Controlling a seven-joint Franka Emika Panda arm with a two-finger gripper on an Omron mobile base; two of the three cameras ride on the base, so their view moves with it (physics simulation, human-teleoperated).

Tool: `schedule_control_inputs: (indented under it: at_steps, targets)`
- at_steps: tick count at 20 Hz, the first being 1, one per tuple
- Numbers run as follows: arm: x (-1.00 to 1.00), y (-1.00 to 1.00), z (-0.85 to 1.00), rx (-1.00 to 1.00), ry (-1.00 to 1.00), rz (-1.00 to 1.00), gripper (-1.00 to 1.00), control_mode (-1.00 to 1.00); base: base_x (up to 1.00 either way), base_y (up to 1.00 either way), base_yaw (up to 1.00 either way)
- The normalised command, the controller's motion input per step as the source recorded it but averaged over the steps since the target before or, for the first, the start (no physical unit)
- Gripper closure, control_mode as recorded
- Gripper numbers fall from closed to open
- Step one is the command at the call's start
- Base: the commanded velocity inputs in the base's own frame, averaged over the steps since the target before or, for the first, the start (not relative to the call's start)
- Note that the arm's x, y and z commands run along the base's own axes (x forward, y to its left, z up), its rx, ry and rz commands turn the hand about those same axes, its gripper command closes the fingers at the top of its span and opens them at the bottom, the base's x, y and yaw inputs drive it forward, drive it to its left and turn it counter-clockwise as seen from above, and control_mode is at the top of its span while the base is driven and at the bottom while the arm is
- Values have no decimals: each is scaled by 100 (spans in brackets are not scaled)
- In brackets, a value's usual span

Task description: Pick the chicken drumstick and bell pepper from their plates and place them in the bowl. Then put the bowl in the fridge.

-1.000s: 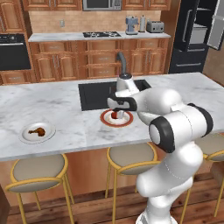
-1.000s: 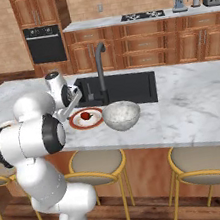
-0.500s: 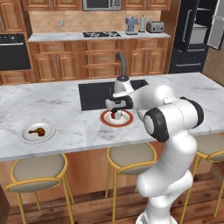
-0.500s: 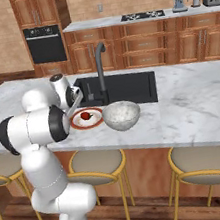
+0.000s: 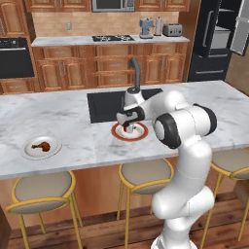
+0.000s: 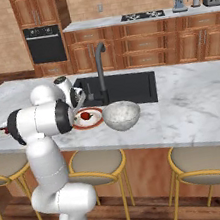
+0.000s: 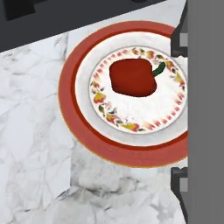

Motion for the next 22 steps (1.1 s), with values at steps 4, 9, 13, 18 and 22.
schedule_control_inputs:
  at_steps: [4,9,13,18,22]
  targets:
    - [42,1,-17,-4,4,0,-100,-100,0,0,0]
    - [33,2,-18,0,10,0,-100,-100,0,0,0]
    - [21,2,-22,0,13,0,-100,-100,0,0,0]
    - [24,0,-19,0,9,0,-100,-100,0,0,0]
    - [28,0,-15,0,2,0,-100,-100,0,0,0]
